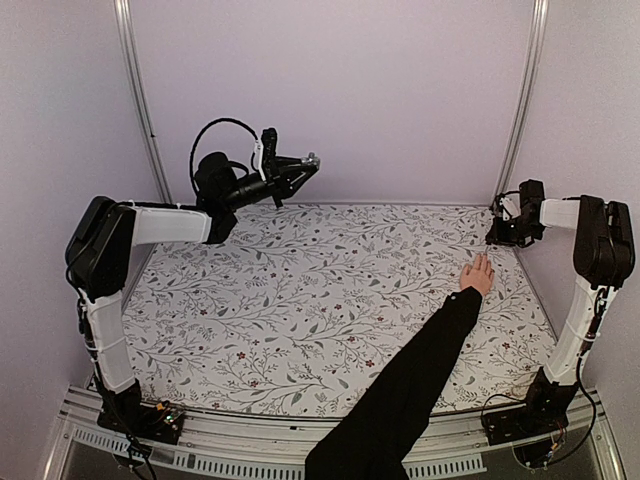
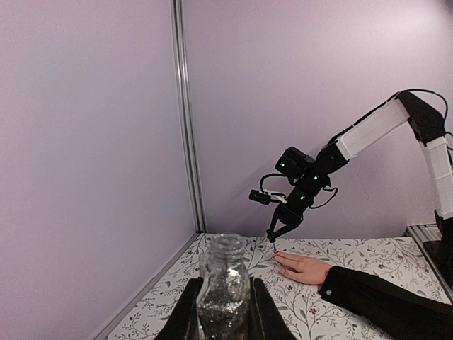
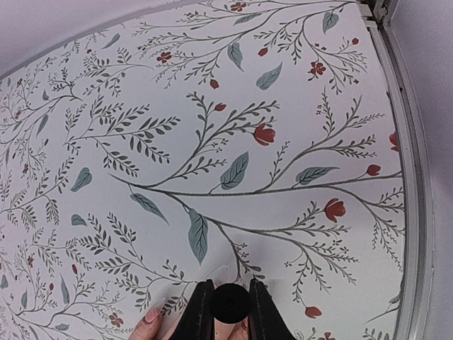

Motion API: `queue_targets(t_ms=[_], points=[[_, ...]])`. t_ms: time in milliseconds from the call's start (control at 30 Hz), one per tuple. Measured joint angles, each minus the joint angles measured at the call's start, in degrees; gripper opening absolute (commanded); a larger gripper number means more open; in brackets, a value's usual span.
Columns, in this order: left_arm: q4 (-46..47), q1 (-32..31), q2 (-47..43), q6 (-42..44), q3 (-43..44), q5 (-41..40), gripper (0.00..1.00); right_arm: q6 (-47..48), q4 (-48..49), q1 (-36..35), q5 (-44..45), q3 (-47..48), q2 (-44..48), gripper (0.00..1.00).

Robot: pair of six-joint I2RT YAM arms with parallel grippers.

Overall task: Paint the nails
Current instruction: Paint the nail polish on the nail.

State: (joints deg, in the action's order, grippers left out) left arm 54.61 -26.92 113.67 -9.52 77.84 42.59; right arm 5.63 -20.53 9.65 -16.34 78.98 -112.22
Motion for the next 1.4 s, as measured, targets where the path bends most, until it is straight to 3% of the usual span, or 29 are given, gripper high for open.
queue_targets(t_ms=[1400], points=[[0.04,0.07,0.09,-0.04,0.00,0.00,0.00,0.00,-0.04,0.00,0.83,2.01,-2.34,0.00]])
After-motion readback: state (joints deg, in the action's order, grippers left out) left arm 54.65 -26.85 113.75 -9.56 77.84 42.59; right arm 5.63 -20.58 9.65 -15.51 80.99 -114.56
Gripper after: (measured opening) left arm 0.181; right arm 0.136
